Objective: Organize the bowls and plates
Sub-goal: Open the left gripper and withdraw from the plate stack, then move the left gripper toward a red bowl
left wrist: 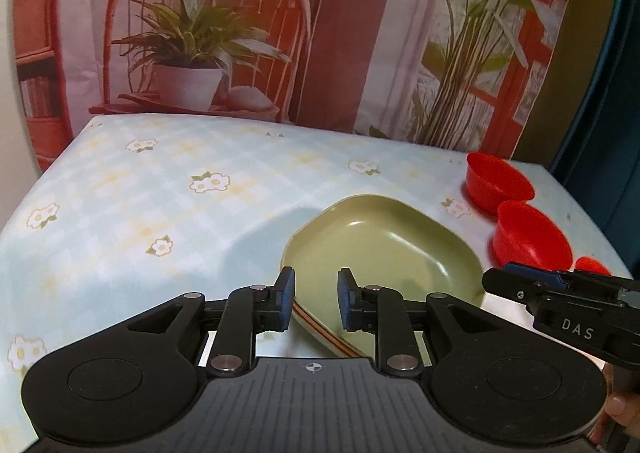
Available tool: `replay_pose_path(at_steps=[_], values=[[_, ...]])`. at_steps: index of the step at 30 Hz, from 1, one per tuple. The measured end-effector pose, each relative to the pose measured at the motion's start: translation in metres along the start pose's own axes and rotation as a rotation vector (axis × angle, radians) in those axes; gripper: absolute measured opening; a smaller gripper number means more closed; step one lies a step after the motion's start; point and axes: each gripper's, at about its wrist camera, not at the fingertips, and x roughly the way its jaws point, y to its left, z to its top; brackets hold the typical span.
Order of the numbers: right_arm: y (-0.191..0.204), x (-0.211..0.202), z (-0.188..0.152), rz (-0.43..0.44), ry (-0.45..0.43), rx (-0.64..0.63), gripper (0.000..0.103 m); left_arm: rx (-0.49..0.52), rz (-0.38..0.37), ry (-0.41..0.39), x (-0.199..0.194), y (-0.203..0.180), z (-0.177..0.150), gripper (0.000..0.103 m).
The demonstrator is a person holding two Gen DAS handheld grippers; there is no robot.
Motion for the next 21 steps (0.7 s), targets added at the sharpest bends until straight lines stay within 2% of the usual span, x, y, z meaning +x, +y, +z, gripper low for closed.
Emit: replay_pose_path(at_steps=[11,21], values=[[-0.014,-0.035,0.019,-0.007,-0.092,-0.031,0.024,0.000,-0.023,-0.042,-0.018,-0.023,0.016,0.024],[-0.056,-0.067,0.071,-0.008,-0.176,-0.057,0.024,0.074,-0.066,-0.081,-0.027,-0.070,0.046,0.024]])
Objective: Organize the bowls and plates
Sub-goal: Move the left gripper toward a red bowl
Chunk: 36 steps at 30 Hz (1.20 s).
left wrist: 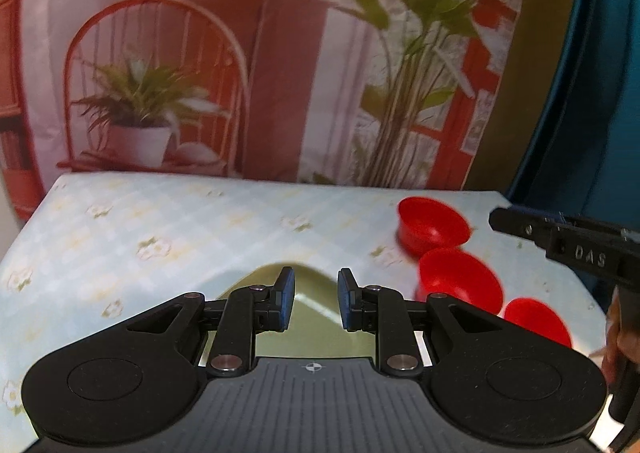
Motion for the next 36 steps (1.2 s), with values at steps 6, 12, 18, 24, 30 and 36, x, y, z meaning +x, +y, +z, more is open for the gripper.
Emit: replay_pose_path(at_steps=[6,12,18,24,30,36], values=[[-0.033,-0.005,0.036,-0.015,-0.046,-0.008,0.024,0.041,-0.044,-0.034,0.012,-0.032,0.030,0.024],[-0.068,0.005,0.066,-0.057,-0.074,-0.007,0.024,0.058,-0.058,-0.069,0.036,-0.051,0.060,0.024],[-0.098,0.026,0.081,-0.109,-0.077,-0.014,0.024,0.074,-0.032,-0.090,0.063,-0.057,0.088,0.024],[-0.122,0.050,0.083,-0.130,-0.049,0.012,0.024,0.078,-0.007,-0.084,0.092,-0.053,0.104,0.024],[-0.132,0.074,0.070,-0.137,0.008,0.013,0.027,0.052,-0.006,-0.018,0.123,-0.044,0.099,0.024],[-0.141,0.090,0.059,-0.139,0.052,0.034,0.028,0.065,-0.009,0.028,0.144,-0.043,0.092,0.024]])
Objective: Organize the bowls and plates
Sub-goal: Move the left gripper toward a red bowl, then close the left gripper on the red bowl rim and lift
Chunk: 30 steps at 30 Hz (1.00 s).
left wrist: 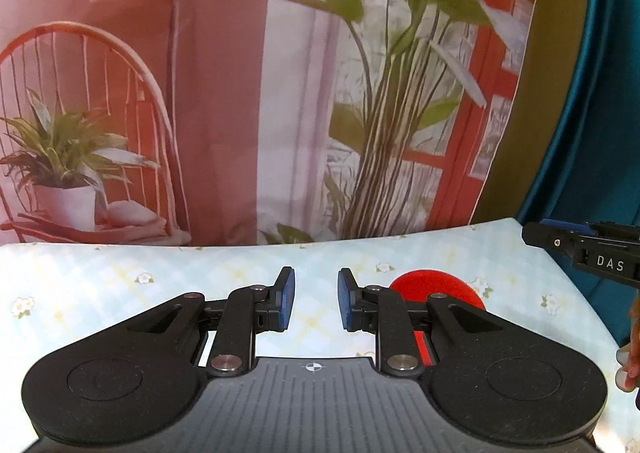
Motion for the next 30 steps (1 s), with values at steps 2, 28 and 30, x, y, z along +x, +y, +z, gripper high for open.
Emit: replay_pose_path(at_steps=[2,28,30], values=[[-0.002,0.004,-0.003,-0.002,0.012,0.002,0.028,0.000,-0.004,0.010,0.006,0.000,-0.001,0.024],[-0.015,0.050,-0.042,0.005,0.167,0.032,0.034,-0.055,-0.158,0.182,0.076,-0.023,-0.024,0.024],[-0.013,0.054,-0.044,0.009,0.178,0.038,0.034,-0.066,-0.171,0.198,0.084,-0.026,-0.026,0.024]])
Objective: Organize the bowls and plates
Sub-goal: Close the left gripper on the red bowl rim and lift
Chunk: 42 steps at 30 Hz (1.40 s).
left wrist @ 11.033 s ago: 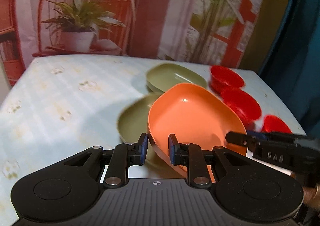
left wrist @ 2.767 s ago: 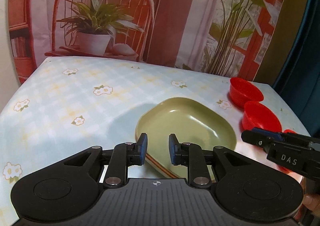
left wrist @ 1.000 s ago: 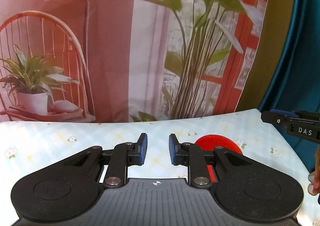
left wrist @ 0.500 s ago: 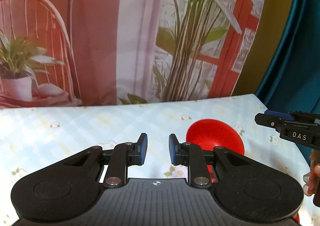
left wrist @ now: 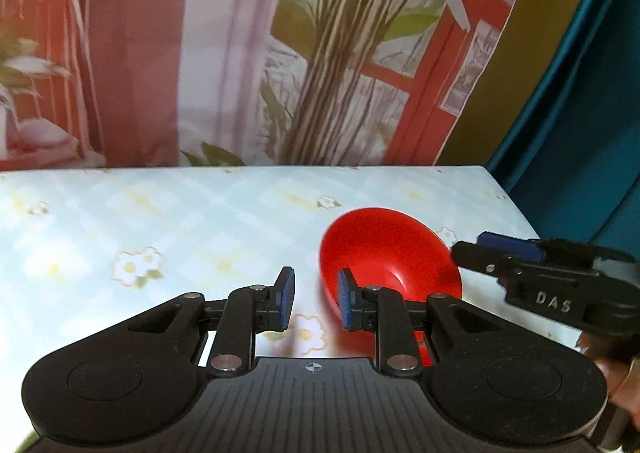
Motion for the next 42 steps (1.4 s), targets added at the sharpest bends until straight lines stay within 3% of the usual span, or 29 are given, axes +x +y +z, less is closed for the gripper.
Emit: replay_pose_path(at_steps=[15,24,42], values=[[-0.003,0.022,-0.007,0.033,0.074,0.058,0.034,-0.014,-0.004,0.082,0.030,-0.003,0.001,0.025],[0.002,0.024,-0.006,0.059,0.086,0.039,0.020,0.034,-0.030,0.086,0.032,-0.011,-0.001,0.016],[0.013,-0.008,0.010,0.052,0.016,0.014,0.019,0.093,-0.043,-0.033,-0.017,-0.024,0.009,0.016]])
